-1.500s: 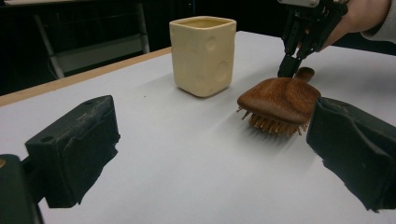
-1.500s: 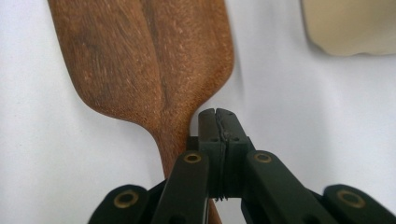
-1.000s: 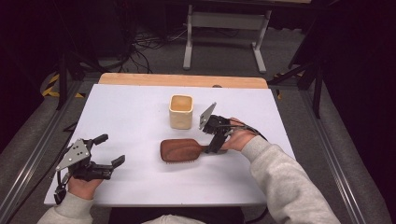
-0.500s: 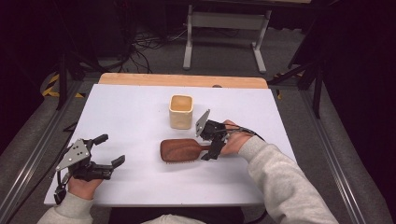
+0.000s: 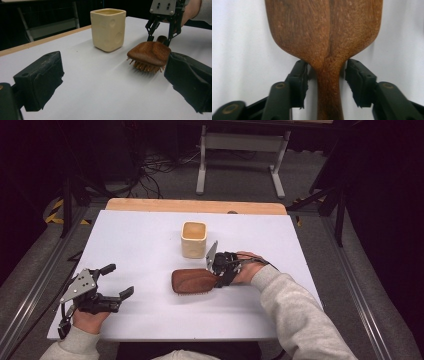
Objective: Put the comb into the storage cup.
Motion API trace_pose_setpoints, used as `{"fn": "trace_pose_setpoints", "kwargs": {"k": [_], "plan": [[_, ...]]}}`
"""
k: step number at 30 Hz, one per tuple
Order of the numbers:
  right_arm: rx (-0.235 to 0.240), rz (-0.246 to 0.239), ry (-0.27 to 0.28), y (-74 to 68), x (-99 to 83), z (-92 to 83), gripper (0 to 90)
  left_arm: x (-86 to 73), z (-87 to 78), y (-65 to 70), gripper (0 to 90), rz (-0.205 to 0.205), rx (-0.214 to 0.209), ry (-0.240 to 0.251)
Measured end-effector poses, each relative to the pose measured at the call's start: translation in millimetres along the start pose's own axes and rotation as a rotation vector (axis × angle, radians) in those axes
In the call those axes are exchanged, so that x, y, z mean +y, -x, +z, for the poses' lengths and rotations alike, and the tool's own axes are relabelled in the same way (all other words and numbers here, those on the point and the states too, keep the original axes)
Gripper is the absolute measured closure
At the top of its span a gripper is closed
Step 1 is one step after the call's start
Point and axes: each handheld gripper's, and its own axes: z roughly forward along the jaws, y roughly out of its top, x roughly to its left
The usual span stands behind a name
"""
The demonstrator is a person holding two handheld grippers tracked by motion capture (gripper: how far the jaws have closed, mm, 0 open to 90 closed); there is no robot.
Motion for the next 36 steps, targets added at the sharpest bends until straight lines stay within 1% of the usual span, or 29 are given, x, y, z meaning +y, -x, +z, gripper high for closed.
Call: {"fn": "trace_pose_setpoints", "kwargs": {"k": [1, 2, 3, 4, 5, 8, 10, 12, 13, 15, 17, 19, 23, 26, 27, 31, 32, 33, 34, 35, 36], "plan": [[0.0, 0.0, 0.0, 0.0, 0.0, 0.0, 55.7, 0.0, 0.0, 0.0, 3.2, 0.0, 0.0, 0.0], [0.005, -0.014, -0.006, -0.4, 0.8, -1.2, 66.5, -0.1, -0.2, 0.4, 3.2, -0.004, -0.002, -0.005], [0.006, -0.018, -0.007, -0.8, 1.1, -1.1, 68.1, -0.1, -0.2, 0.4, 3.2, -0.004, -0.002, -0.005], [0.004, -0.019, -0.016, -1.7, 1.5, -1.5, 69.0, -0.2, -0.1, 0.3, 3.2, -0.006, -0.002, -0.003], [0.005, -0.026, -0.01, -1.9, 1.6, -1.0, 69.7, -0.2, -0.1, 0.5, 3.2, -0.009, -0.001, -0.002], [-0.003, -0.04, -0.015, -3.2, 1.7, -1.1, 70.8, -0.2, 0.2, 0.4, 3.2, -0.003, -0.002, -0.004], [-0.006, -0.038, -0.02, -3.9, 2.1, -1.3, 71.4, -0.2, 0.0, 0.6, 3.2, -0.006, -0.002, -0.003], [-0.01, -0.023, -0.031, -5.3, 2.4, -1.8, 71.9, -0.2, -0.2, 0.6, 3.2, -0.006, -0.002, -0.005], [-0.014, -0.032, -0.026, -5.3, 2.5, -1.6, 72.1, -0.1, -0.2, 0.4, 3.2, -0.003, -0.001, -0.005], [-0.021, -0.022, -0.027, -6.5, 2.2, -2.0, 72.3, -0.2, -0.2, 0.4, 3.2, -0.003, 0.0, -0.005], [-0.025, -0.028, -0.023, -5.9, 2.0, -2.7, 72.5, -0.2, -0.2, 0.3, 3.2, -0.003, 0.0, -0.005], [-0.038, -0.004, -0.005, -7.3, 2.9, -5.5, 72.7, -0.2, -0.2, 0.0, 3.2, -0.002, 0.004, -0.003], [-0.04, -0.009, 0.011, -7.8, 4.7, -6.7, 72.8, -0.2, -0.3, 0.0, 3.2, -0.002, 0.004, -0.003], [-0.051, -0.001, 0.035, -10.4, 7.7, -10.1, 72.9, -0.2, -0.8, 0.0, 3.2, -0.007, 0.002, -0.003], [-0.058, -0.003, 0.049, -11.2, 8.6, -11.6, 72.9, -0.3, -0.7, -0.1, 3.2, -0.007, 0.002, 0.0], [-0.056, -0.005, 0.112, -14.2, 12.1, -21.4, 72.9, -0.3, -0.8, -0.1, 3.2, -0.005, 0.001, -0.002], [-0.056, -0.005, 0.112, -14.2, 12.1, -21.4, 72.9, -0.3, -0.8, -0.1, 3.2, -0.005, 0.001, -0.002], [-0.07, -0.013, 0.144, -15.6, 14.0, -26.4, 72.9, -0.1, -0.8, -0.4, 3.2, -0.001, 0.005, 0.001], [-0.07, -0.013, 0.144, -15.6, 14.0, -26.4, 72.9, -0.1, -0.8, -0.4, 3.2, -0.001, 0.005, 0.001], [-0.083, -0.01, 0.172, -17.6, 15.3, -32.0, 72.9, 0.0, -0.9, -0.6, 3.2, 0.001, 0.004, 0.0], [-0.083, -0.01, 0.172, -17.6, 15.3, -32.0, 72.9, 0.0, -0.9, -0.6, 3.2, 0.001, 0.004, 0.0]]}}
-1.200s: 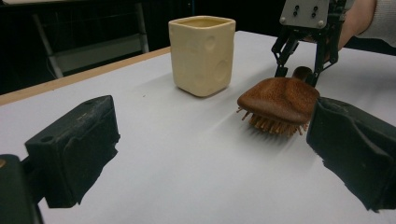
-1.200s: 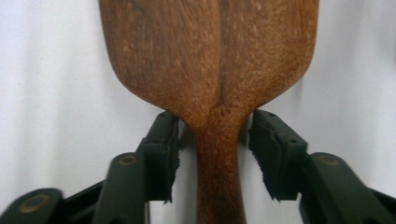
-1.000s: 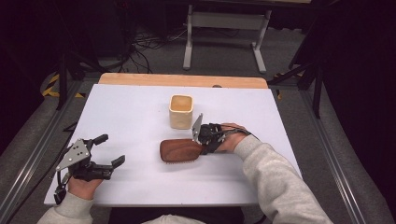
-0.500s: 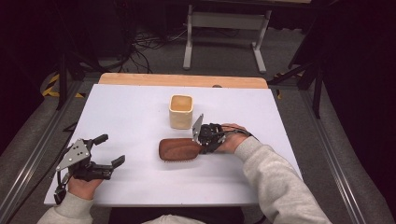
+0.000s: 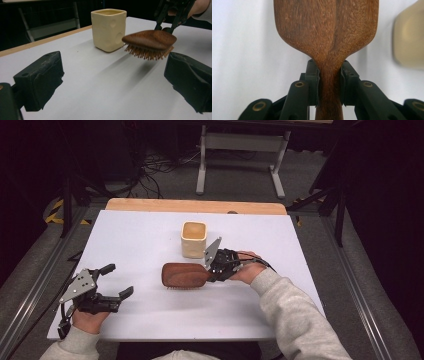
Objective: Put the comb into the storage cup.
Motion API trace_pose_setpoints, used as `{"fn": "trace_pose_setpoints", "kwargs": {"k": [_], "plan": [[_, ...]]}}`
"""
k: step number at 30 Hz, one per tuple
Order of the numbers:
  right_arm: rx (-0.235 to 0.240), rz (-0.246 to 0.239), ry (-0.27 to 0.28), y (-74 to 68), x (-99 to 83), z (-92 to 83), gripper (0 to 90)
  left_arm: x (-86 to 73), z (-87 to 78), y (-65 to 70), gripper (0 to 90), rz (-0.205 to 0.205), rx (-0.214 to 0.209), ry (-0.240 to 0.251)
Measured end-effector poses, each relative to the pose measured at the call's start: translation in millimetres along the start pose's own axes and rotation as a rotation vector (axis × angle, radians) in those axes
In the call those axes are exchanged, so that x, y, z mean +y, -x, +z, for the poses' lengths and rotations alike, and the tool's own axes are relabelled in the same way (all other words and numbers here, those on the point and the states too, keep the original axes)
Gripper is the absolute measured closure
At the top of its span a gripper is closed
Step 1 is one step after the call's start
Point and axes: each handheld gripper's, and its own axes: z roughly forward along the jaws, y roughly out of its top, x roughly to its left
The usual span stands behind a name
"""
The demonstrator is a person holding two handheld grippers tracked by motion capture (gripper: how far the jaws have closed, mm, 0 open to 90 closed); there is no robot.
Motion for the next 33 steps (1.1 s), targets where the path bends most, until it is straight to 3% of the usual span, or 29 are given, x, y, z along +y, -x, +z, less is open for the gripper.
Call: {"fn": "trace_pose_setpoints", "kwargs": {"k": [3, 4, 5, 7, 8, 9, 10, 11, 12, 13, 14, 16, 22, 24, 30, 33], "plan": [[-0.025, 0.008, 0.069, -3.0, 1.6, -10.7, 72.9, -0.1, 0.0, 0.5, 3.2, -0.003, 0.001, 0.001], [-0.025, 0.008, 0.069, -3.0, 1.6, -10.7, 72.9, -0.1, 0.0, 0.7, 3.2, -0.006, -0.001, 0.0], [-0.039, 0.019, 0.118, -4.1, 0.4, -16.0, 72.9, -0.1, 0.0, 0.6, 3.2, -0.006, -0.001, 0.0], [-0.055, 0.023, 0.142, -5.6, -0.3, -18.4, 72.8, 0.0, 0.1, 0.0, 3.2, -0.002, -0.001, 0.001], [-0.068, 0.033, 0.186, -7.2, -2.1, -22.5, 72.8, 0.1, 0.3, 0.3, 3.2, -0.001, 0.0, -0.001], [-0.068, 0.033, 0.186, -7.2, -2.1, -22.5, 72.8, 0.1, 0.3, 0.3, 3.2, -0.001, 0.0, -0.001], [-0.098, 0.045, 0.228, -9.6, -3.7, -26.1, 72.8, 0.1, 0.5, 0.7, 3.2, -0.004, -0.001, 0.0], [-0.098, 0.045, 0.228, -9.6, -3.7, -26.1, 72.8, 0.1, 0.5, 0.7, 3.2, -0.004, -0.001, 0.0], [-0.122, 0.057, 0.275, -12.3, -5.7, -29.6, 72.8, 0.1, 0.6, 0.8, 3.2, -0.01, -0.004, 0.0], [-0.122, 0.057, 0.275, -12.3, -5.7, -29.6, 72.8, 0.1, 0.6, 0.8, 3.3, -0.01, -0.004, 0.0], [-0.139, 0.064, 0.321, -15.0, -7.8, -31.9, 72.8, 0.1, 0.7, 0.7, 3.3, -0.012, -0.007, 0.0], [-0.135, 0.084, 0.358, -16.9, -10.3, -32.6, 72.8, 0.0, 1.2, 0.9, 3.4, -0.015, -0.009, 0.004], [-0.198, 0.126, 0.454, -29.2, -16.4, -32.2, 72.7, 0.5, 2.8, 2.1, 3.3, -0.017, -0.01, -0.015], [-0.24, 0.147, 0.52, -38.1, -18.2, -31.8, 72.8, 1.1, 3.1, 2.7, 3.4, -0.015, -0.016, -0.003], [-0.282, 0.194, 0.581, -50.7, -25.3, -27.7, 72.7, 2.1, 4.6, 2.6, 4.8, -0.024, -0.034, -0.015], [-0.305, 0.218, 0.619, -60.1, -29.8, -24.7, 72.7, 3.6, 7.6, 2.8, 4.4, -0.035, -0.05, 0.002]]}}
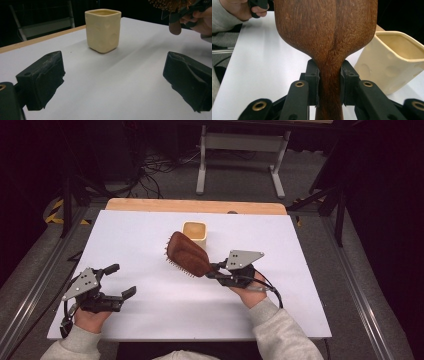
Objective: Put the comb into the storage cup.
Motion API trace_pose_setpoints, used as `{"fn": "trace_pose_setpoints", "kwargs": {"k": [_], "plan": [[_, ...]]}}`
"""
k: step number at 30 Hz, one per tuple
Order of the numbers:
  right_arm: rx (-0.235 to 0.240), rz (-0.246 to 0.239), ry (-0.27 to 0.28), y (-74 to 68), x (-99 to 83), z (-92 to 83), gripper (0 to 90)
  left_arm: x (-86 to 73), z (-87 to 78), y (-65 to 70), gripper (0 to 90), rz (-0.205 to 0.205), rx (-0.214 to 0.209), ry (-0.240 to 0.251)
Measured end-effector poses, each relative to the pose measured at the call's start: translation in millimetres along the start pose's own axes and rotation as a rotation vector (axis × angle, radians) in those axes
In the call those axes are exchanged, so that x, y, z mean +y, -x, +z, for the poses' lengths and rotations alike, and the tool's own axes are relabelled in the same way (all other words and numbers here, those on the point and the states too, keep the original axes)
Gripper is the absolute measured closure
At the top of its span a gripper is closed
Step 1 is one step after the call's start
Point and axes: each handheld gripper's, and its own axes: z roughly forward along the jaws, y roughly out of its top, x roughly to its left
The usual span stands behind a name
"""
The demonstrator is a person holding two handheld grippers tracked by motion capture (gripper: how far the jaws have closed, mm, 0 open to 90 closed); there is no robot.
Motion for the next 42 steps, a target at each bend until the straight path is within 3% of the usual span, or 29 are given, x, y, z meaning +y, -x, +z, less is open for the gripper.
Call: {"fn": "trace_pose_setpoints", "kwargs": {"k": [6, 17, 23, 28, 33, 42], "plan": [[-0.003, 0.022, 0.037, -8.1, -8.0, 0.2, 72.7, 6.2, 4.9, 2.8, 3.8, -0.003, -0.022, -0.01], [-0.01, 0.039, 0.041, -9.4, -14.3, 3.9, 72.7, 24.3, 13.8, 5.2, 1.4, -0.019, -0.092, -0.02], [-0.022, 0.041, 0.032, -7.8, -17.2, 5.2, 72.7, 35.8, 23.1, 7.4, 0.3, -0.04, -0.161, -0.021], [-0.033, 0.039, 0.029, -8.5, -18.2, 6.8, 72.7, 55.7, 37.2, 16.7, 0.5, -0.028, -0.201, 0.004], [-0.044, 0.039, 0.022, -8.0, -20.4, 8.5, 72.6, 71.6, 49.6, 26.5, 0.4, -0.004, -0.2, -0.003], [-0.068, 0.038, 0.033, -8.1, -20.2, 6.7, 72.7, 89.3, 75.1, 38.0, 0.2, -0.03, -0.247, 0.013]]}}
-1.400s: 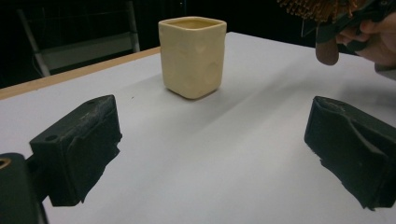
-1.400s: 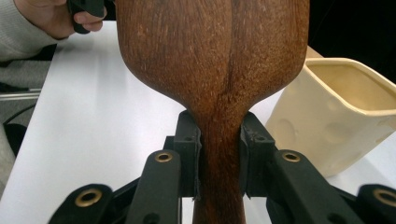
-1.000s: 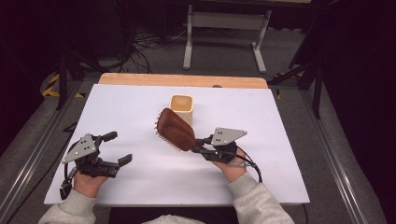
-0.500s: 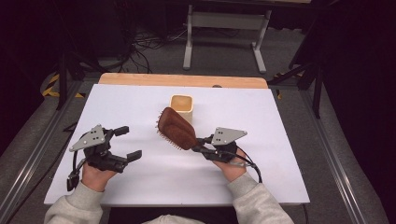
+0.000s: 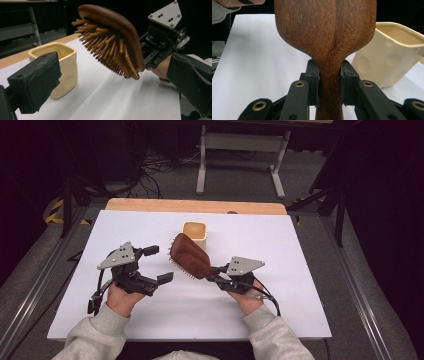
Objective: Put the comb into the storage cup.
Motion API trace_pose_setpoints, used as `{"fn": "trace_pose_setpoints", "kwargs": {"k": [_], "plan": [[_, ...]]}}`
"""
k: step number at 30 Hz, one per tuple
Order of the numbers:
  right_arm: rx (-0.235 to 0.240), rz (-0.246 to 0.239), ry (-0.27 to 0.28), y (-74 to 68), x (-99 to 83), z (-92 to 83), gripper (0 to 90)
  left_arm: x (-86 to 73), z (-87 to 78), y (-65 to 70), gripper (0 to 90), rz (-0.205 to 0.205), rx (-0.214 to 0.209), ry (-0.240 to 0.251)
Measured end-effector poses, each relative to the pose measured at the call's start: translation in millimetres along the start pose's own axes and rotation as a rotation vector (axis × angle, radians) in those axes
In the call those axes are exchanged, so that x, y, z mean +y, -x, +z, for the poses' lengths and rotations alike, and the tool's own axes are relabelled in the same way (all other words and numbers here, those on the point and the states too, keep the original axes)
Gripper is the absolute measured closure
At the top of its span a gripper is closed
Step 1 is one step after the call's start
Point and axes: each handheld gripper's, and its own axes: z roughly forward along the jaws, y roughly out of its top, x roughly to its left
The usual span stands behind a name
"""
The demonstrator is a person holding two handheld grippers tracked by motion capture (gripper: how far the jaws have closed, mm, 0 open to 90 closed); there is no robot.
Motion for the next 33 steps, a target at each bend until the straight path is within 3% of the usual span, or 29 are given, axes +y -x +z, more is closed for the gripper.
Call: {"fn": "trace_pose_setpoints", "kwargs": {"k": [3, 9, 17, 21, 23, 26, 33], "plan": [[-0.005, 0.003, 0.002, 0.2, -0.2, -0.5, 72.7, 4.7, 8.1, 0.7, 0.2, -0.006, -0.003, -0.015], [-0.013, 0.004, 0.007, 0.7, -0.7, -0.9, 72.6, 8.1, 25.9, -2.4, 0.2, -0.037, 0.034, -0.088], [-0.033, 0.004, 0.004, 0.7, -2.2, -0.1, 72.6, 9.9, 38.4, -1.8, 0.2, -0.054, 0.033, -0.097], [-0.039, -0.003, 0.002, -0.3, -2.5, 1.5, 72.6, 10.9, 45.1, -0.5, 1.4, -0.082, 0.041, -0.106], [-0.044, -0.006, 0.0, -0.8, -2.7, 2.2, 72.6, 11.7, 47.4, -0.9, 2.7, -0.067, 0.054, -0.112], [-0.044, -0.004, 0.004, -1.2, -2.7, 2.8, 72.6, 11.6, 52.5, -0.2, 4.2, -0.09, 0.05, -0.12], [-0.038, -0.014, 0.01, -3.6, -2.9, 6.1, 72.6, 11.1, 58.7, 3.4, 16.4, -0.058, 0.087, -0.141]]}}
